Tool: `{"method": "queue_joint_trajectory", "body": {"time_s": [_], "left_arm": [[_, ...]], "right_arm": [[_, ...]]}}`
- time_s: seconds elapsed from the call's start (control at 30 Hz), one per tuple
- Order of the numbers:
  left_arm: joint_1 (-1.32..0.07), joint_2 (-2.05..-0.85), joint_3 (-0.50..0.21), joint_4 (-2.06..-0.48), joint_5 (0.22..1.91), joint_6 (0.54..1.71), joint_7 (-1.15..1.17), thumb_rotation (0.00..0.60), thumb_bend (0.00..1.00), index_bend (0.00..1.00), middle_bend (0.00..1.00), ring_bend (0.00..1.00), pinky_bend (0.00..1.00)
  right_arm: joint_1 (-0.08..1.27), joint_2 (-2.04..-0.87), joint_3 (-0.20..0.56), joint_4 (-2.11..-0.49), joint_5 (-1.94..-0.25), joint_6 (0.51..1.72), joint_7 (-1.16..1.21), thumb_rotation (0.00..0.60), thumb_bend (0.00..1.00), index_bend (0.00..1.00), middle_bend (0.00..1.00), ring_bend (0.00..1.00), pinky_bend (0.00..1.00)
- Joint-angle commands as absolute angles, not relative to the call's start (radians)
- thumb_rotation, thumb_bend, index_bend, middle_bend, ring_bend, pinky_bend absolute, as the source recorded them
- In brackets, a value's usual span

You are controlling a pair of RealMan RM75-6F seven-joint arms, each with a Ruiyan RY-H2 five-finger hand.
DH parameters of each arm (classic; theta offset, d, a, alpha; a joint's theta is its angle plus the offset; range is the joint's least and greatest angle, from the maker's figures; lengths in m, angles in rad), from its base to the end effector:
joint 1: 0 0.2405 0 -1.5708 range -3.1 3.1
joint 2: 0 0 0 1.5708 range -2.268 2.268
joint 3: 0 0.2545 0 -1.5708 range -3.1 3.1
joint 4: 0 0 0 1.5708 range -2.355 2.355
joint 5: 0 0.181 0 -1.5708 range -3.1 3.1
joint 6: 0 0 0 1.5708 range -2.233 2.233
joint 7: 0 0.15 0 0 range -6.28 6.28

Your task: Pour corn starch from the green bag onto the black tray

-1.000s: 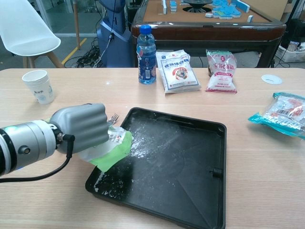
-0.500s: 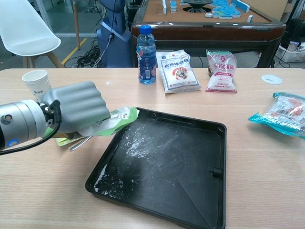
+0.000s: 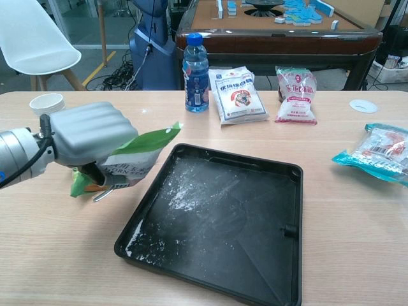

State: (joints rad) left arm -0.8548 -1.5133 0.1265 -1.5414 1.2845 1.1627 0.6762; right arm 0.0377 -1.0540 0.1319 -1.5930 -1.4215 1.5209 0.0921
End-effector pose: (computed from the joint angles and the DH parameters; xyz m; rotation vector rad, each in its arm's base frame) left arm -0.1304 0.3035 0.0041 -2.1486 -0.2721 -0.7587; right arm -0.3132 -0.1836 0.2293 1.2183 -0.8712 0.9268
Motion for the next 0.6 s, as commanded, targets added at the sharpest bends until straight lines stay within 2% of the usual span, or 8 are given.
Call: {"method": "queue_joint_trajectory", "body": {"time_s": [0.03, 0.6], "left_arm": [[-0.808, -1.534, 0.110, -1.457, 1.360, 1.159, 0.515, 0.600, 0.43, 0.43, 0.57, 0.55, 0.81], [-0.681, -1.619, 0.042, -1.245, 1.426, 1.207, 0.078, 0.600, 0.43, 0.43, 0.57, 0.55, 0.81]], "right_arm": [[0.037, -1.054, 0.132, -1.594, -1.420, 1.521, 0.092, 0.600, 0.10, 0.28, 0.32, 0.15, 0.18], [0.044, -1.060, 0.136, -1.583, -1.405, 1.502, 0.097, 0.600, 0.10, 0.28, 0.32, 0.15, 0.18]]}}
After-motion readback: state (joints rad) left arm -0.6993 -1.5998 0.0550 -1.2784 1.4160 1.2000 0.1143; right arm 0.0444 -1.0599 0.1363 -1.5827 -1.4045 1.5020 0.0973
